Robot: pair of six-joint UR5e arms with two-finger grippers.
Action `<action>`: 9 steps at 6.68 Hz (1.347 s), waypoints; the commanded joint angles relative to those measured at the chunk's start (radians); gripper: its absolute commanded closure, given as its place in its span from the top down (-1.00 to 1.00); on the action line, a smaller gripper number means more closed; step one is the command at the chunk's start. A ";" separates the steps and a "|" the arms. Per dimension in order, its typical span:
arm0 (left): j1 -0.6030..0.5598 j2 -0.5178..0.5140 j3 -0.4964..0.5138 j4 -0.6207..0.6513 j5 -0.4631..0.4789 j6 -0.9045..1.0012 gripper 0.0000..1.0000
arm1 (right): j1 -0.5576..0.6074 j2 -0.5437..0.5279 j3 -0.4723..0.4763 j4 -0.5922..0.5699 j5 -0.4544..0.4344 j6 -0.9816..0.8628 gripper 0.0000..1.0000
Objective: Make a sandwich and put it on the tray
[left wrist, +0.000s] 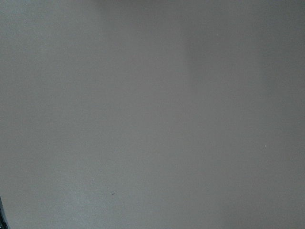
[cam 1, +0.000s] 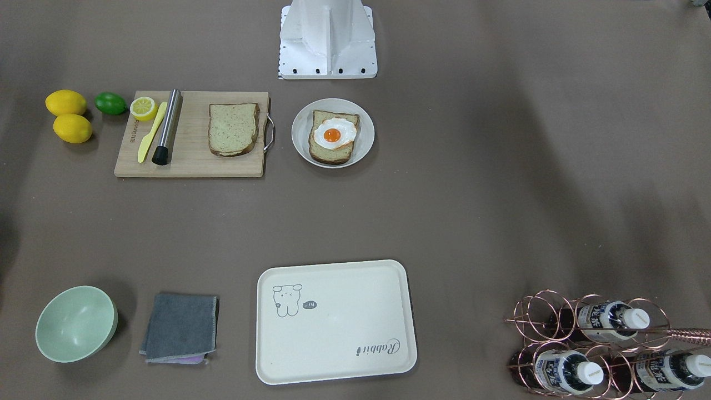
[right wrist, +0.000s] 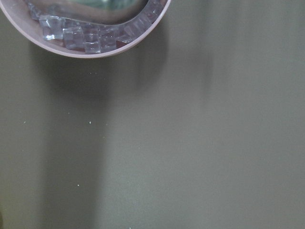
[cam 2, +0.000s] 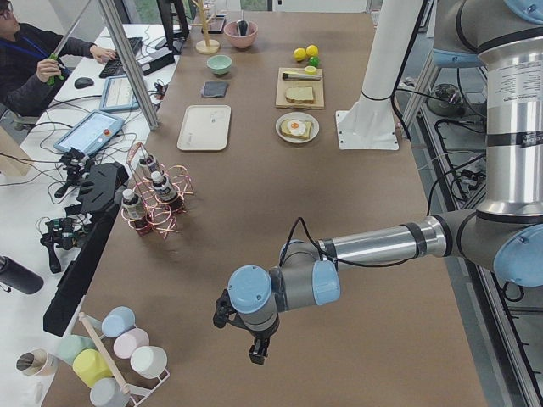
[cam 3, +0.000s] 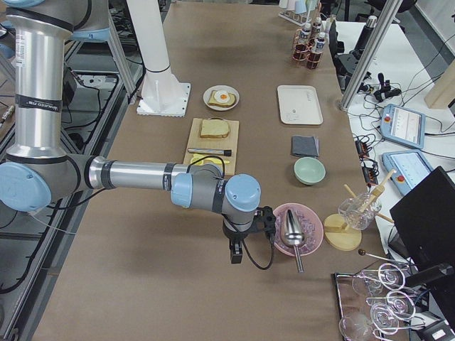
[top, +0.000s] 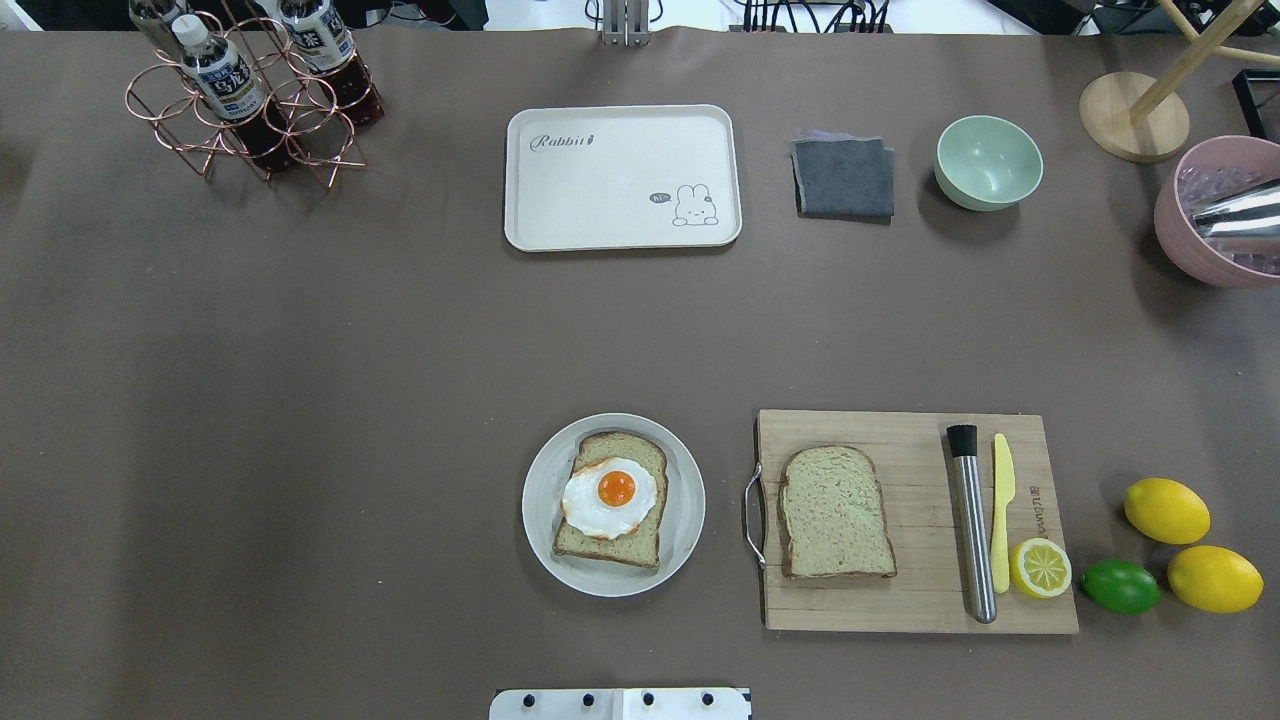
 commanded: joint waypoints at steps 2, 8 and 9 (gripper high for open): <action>0.000 0.000 -0.006 -0.001 0.000 0.000 0.99 | 0.000 -0.003 0.000 0.001 0.006 0.000 1.00; 0.000 -0.005 -0.006 0.007 0.000 0.000 0.99 | 0.000 -0.008 0.004 0.003 0.018 -0.002 1.00; 0.000 -0.005 -0.006 0.005 0.000 0.000 0.99 | 0.000 -0.008 0.006 0.003 0.018 -0.002 1.00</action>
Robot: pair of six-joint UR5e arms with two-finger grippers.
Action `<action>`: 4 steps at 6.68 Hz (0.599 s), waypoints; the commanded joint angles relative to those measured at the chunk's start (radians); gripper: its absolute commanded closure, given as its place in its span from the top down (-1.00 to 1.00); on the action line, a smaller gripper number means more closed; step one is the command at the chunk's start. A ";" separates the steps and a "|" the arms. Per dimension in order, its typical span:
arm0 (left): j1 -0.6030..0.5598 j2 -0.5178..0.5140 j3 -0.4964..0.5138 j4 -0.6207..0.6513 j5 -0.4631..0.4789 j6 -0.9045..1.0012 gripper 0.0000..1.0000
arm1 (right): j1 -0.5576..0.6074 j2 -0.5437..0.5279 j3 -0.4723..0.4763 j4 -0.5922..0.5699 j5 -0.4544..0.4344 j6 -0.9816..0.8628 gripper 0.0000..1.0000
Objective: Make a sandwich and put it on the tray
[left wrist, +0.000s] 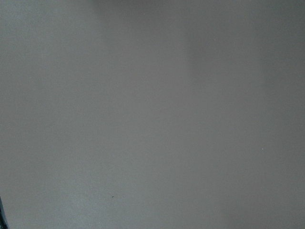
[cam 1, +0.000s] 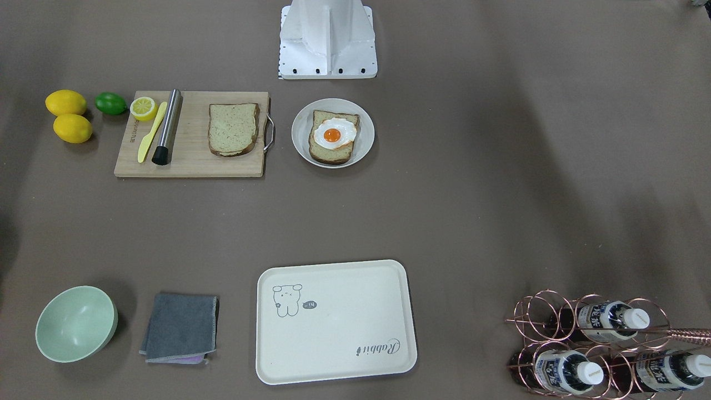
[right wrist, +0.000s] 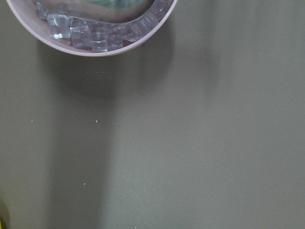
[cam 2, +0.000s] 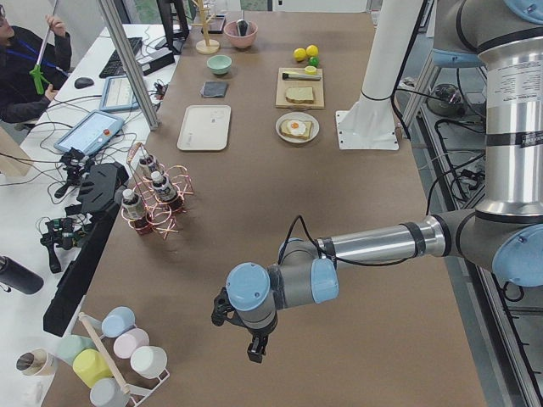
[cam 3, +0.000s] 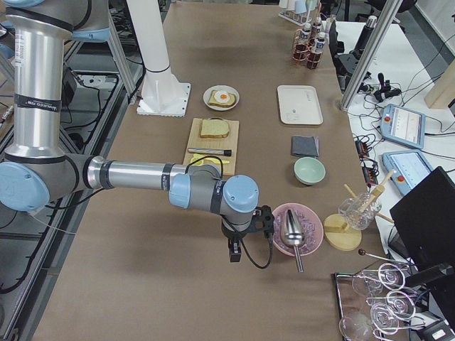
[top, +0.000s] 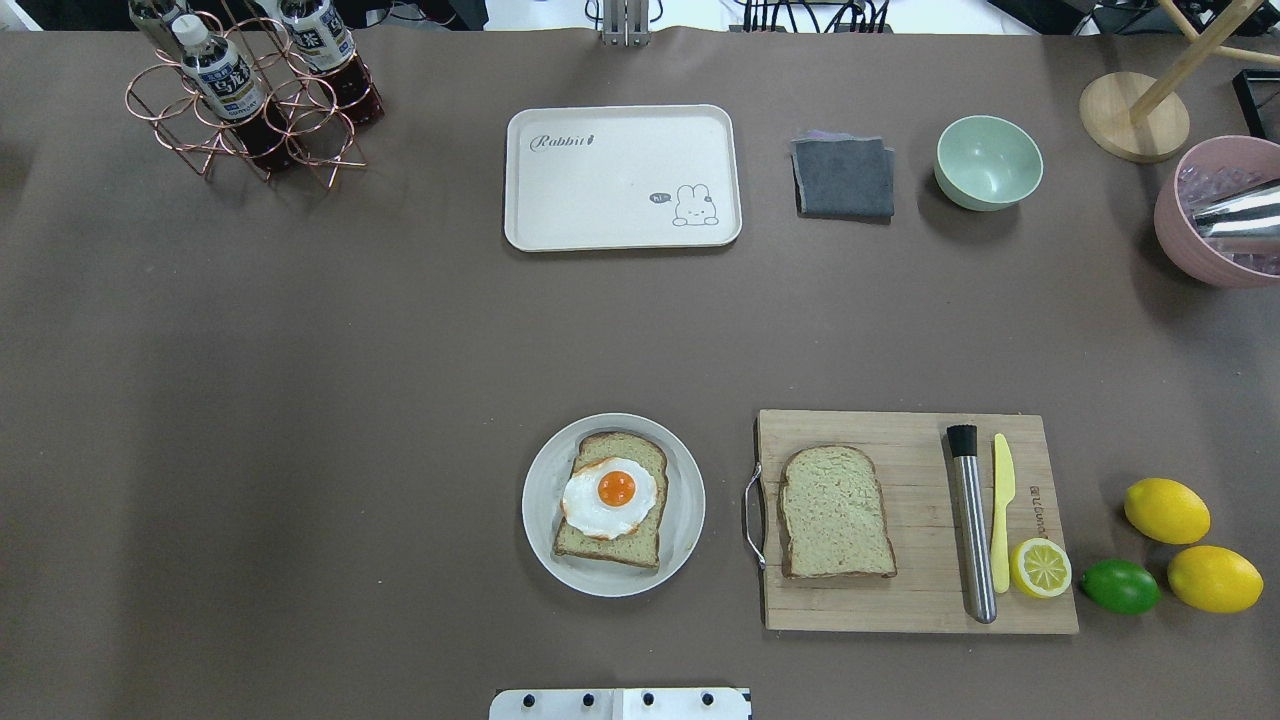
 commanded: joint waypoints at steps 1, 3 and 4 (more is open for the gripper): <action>0.000 0.000 -0.008 -0.003 -0.006 0.000 0.99 | 0.000 0.000 0.001 0.000 0.000 -0.001 1.00; 0.000 -0.005 0.005 0.000 -0.021 -0.005 0.99 | 0.000 0.000 0.001 0.000 0.000 0.000 1.00; 0.018 -0.014 0.004 0.006 -0.018 -0.005 0.99 | 0.000 0.000 0.001 0.000 0.002 -0.001 1.00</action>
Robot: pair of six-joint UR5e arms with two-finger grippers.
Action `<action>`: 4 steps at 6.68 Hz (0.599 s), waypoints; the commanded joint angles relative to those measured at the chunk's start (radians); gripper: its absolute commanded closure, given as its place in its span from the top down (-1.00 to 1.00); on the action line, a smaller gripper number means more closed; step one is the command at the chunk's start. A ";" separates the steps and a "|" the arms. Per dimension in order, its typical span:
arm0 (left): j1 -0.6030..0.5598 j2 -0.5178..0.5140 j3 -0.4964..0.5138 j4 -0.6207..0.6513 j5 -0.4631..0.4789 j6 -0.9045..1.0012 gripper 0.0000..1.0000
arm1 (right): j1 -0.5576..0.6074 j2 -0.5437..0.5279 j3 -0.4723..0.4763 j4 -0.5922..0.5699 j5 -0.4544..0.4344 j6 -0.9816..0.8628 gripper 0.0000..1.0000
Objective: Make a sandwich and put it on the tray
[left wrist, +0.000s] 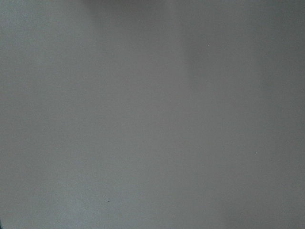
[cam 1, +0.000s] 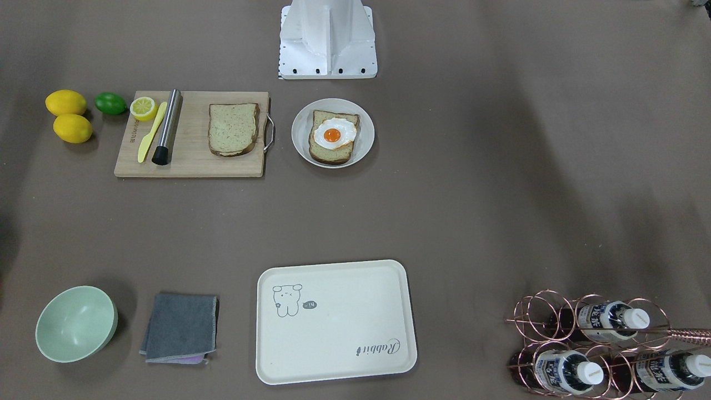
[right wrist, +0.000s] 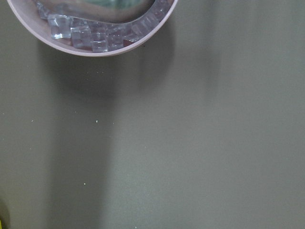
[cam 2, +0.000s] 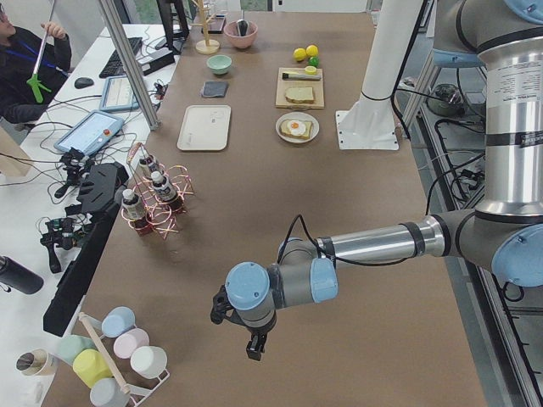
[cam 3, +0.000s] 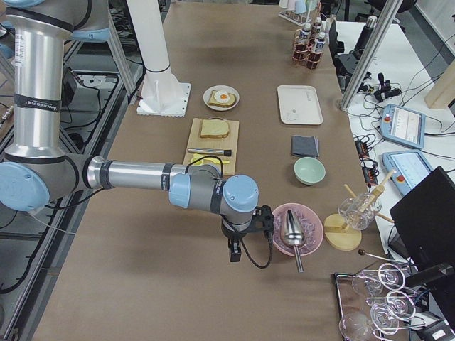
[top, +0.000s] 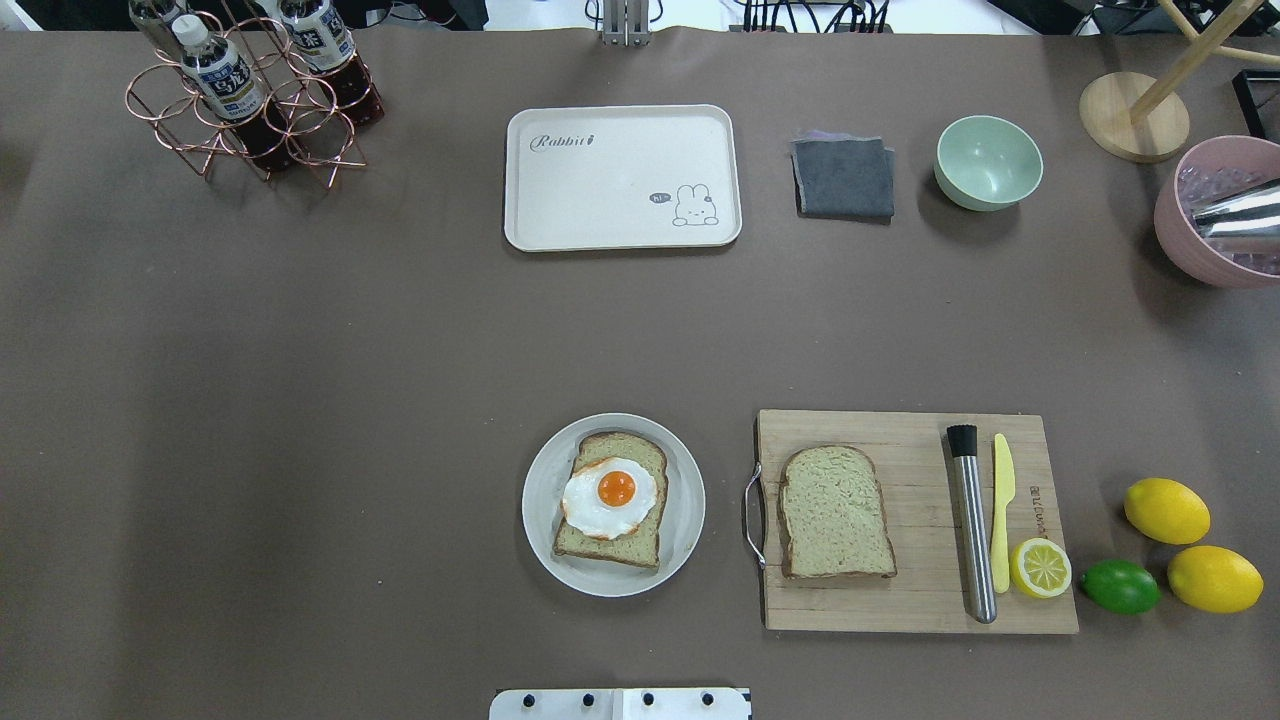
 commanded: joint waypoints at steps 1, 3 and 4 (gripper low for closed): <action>0.015 -0.008 0.000 -0.003 -0.003 0.000 0.99 | 0.000 0.000 0.000 0.000 0.000 0.001 1.00; 0.014 -0.016 -0.003 -0.014 -0.004 0.002 0.99 | 0.000 -0.003 -0.001 0.000 0.010 -0.001 1.00; 0.014 -0.042 -0.003 -0.011 -0.003 0.002 0.99 | 0.000 -0.012 0.000 0.000 0.007 0.002 1.00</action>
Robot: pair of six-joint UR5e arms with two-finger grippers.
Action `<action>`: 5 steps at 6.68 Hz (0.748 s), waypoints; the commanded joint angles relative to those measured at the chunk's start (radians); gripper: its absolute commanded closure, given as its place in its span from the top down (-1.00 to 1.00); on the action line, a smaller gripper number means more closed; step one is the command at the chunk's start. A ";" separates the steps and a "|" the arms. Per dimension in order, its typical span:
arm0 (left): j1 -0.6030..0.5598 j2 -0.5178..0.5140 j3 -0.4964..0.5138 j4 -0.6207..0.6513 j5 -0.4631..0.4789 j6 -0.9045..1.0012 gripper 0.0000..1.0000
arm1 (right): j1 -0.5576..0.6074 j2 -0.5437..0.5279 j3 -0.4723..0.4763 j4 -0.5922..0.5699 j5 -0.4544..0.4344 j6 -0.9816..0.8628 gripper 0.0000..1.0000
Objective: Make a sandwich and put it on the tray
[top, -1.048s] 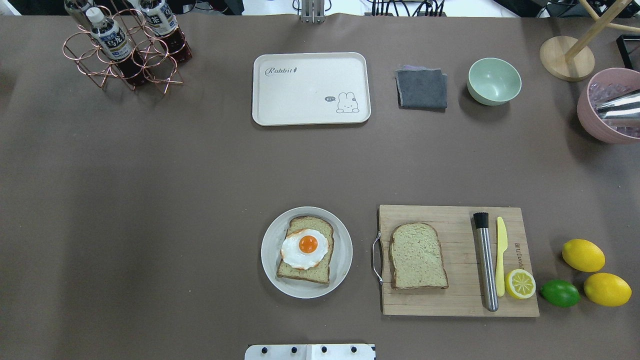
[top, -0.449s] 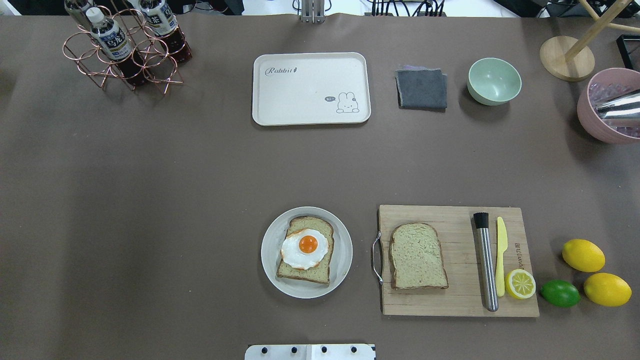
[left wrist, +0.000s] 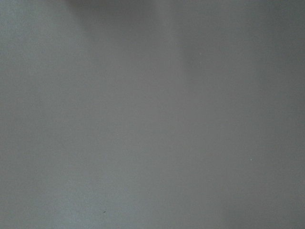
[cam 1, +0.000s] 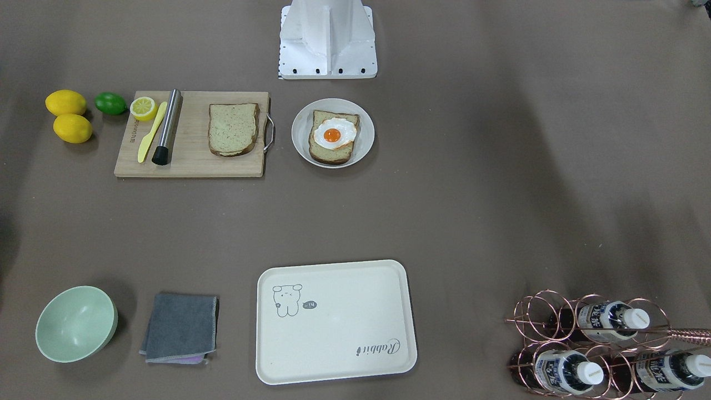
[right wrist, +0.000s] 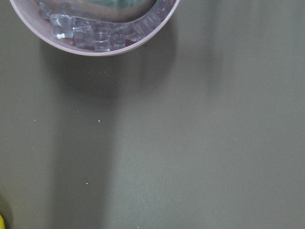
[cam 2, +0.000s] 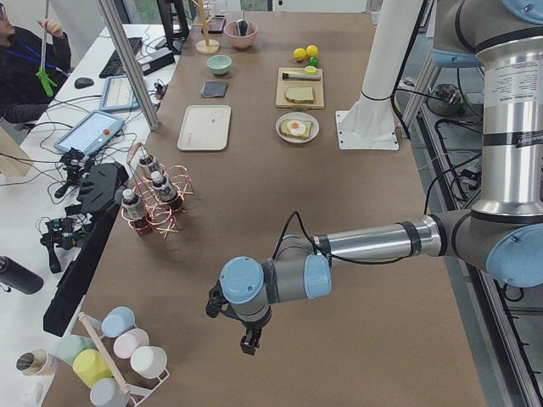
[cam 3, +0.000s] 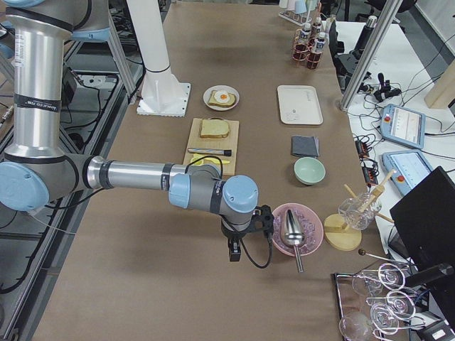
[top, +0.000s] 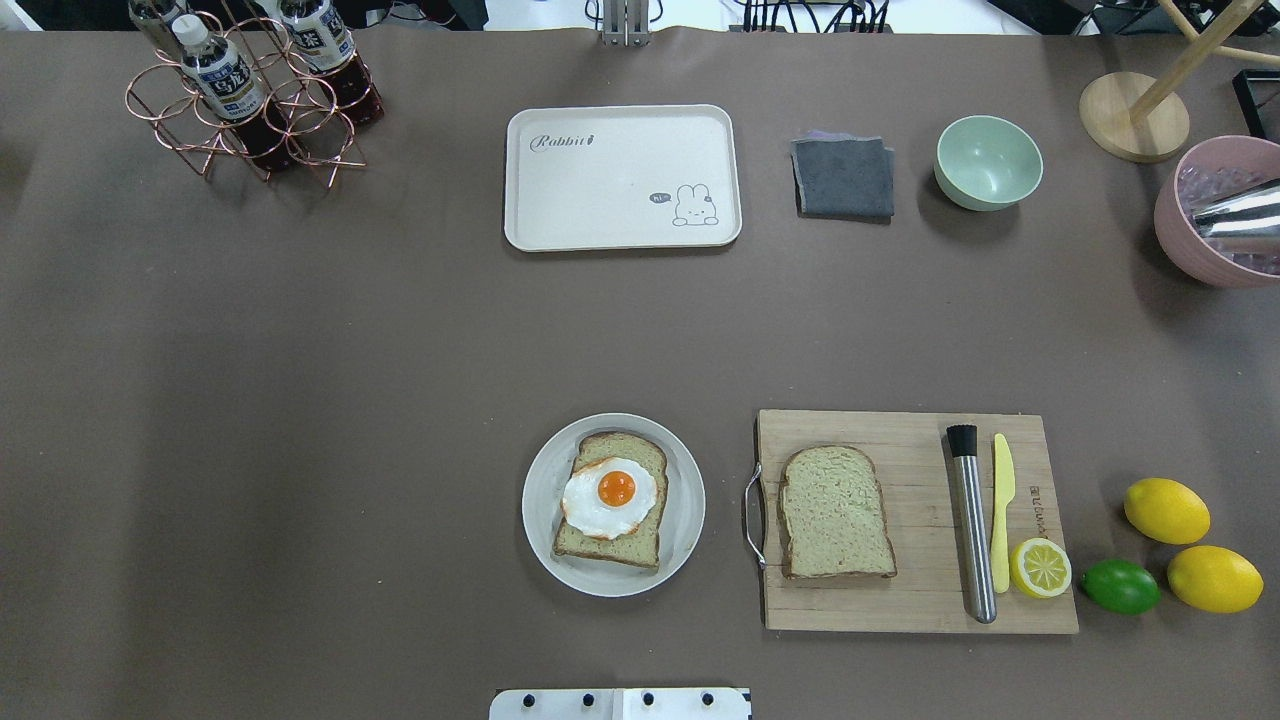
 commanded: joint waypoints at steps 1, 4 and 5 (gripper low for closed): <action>0.003 -0.023 0.011 0.001 -0.001 0.000 0.99 | 0.000 -0.008 -0.003 0.000 -0.002 0.002 1.00; 0.019 -0.058 0.005 -0.003 -0.142 -0.050 0.99 | 0.000 0.003 -0.004 0.002 -0.002 0.011 1.00; 0.019 -0.108 -0.020 -0.008 -0.142 -0.049 0.99 | 0.000 0.011 0.006 0.008 -0.002 0.008 1.00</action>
